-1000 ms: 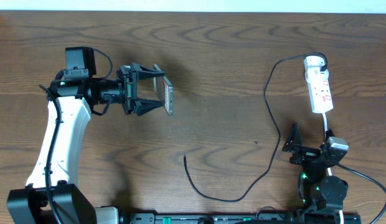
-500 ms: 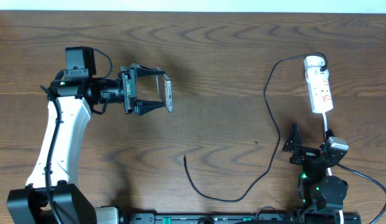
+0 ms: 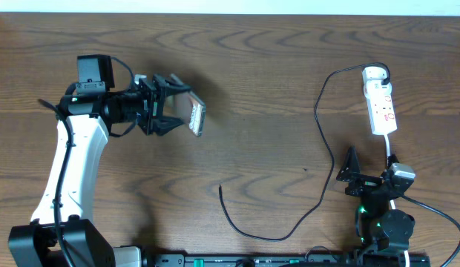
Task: Plug charger to phone and switch on socket
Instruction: 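Lift the phone with the left gripper and tilt it upright, then reach the right gripper toward the phone held by the left gripper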
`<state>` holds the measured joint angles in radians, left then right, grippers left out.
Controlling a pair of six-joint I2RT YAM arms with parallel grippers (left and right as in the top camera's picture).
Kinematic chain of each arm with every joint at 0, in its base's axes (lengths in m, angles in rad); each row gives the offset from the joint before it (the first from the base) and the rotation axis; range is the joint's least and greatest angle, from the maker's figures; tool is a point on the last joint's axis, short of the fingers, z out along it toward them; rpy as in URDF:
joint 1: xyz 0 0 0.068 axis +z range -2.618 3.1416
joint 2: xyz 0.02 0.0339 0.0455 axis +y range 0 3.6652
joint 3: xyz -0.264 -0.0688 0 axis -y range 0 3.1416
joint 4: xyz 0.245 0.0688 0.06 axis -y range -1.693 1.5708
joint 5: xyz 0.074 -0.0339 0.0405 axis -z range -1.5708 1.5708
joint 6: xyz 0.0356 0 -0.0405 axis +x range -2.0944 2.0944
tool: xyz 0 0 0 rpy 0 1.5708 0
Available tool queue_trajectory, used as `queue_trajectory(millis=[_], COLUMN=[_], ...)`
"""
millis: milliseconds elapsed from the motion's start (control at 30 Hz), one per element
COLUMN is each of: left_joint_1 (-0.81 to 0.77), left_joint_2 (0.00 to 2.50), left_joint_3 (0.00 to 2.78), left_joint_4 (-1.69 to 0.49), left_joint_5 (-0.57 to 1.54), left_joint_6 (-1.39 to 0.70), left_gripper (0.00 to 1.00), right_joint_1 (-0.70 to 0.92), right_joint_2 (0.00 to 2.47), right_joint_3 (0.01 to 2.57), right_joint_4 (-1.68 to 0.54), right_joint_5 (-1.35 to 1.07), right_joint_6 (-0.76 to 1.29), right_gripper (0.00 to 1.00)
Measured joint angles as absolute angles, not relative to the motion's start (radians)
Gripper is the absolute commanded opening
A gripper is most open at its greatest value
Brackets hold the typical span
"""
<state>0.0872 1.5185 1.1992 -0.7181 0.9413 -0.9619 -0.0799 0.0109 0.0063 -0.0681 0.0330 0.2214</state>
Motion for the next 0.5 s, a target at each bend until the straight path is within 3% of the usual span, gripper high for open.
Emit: queue_trajectory(millis=[233,500], left_joint_1=[0.054,-0.001], left_joint_2=[1.518,1.518], left_joint_3=[1.199,1.199], left_joint_4=[-0.75,-0.752], left_joint_5=[0.623,0.484], left_joint_6=[-0.911,-0.899], left_gripper=[0.07,0.07], right_joint_1=[-0.08,-0.08], right_joint_2=[0.011,0.011], right_joint_3=[0.006,0.006], right_joint_4=[-0.068,-0.068], right_joint_5=[0.033,0.033], right_joint_6=[0.222,0.222], right_gripper=[0.99,0.99])
